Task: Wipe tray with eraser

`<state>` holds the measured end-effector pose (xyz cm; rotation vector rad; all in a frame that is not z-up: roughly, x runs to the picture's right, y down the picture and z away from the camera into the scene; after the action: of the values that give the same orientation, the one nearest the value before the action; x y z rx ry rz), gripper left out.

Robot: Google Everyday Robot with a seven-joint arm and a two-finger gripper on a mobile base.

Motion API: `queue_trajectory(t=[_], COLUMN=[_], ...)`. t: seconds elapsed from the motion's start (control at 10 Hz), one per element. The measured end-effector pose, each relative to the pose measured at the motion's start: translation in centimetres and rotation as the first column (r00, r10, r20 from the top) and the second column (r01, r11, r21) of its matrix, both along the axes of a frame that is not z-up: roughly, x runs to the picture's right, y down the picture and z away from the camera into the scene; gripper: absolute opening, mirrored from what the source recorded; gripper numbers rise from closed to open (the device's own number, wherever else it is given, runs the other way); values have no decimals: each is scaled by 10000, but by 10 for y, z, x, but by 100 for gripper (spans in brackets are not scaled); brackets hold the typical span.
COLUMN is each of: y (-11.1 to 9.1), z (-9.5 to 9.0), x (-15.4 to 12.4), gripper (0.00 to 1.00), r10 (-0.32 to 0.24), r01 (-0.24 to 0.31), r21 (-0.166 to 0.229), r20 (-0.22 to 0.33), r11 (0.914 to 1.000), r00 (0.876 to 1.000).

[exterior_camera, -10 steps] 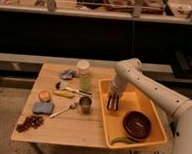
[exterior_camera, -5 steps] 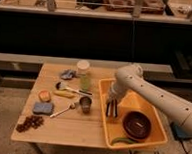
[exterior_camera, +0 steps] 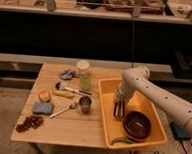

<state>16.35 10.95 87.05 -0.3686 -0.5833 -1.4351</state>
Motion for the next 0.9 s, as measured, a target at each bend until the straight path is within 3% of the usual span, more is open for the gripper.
queue_trajectory(t=[0.2,0.4,0.7,0.9], y=[-8,-28,-48,-41], z=[16,28,17,-2], x=[15,16,-17,-41], gripper=[0,0,0,0], r10=[376,724,664,421], r01=[-384,-741,-664,-425], r21=[-150,-183,8,171], r20=[-500,-815,-369,225], r11=[9992,9971,9978,9990], r00=[9980,9940,9971,9989])
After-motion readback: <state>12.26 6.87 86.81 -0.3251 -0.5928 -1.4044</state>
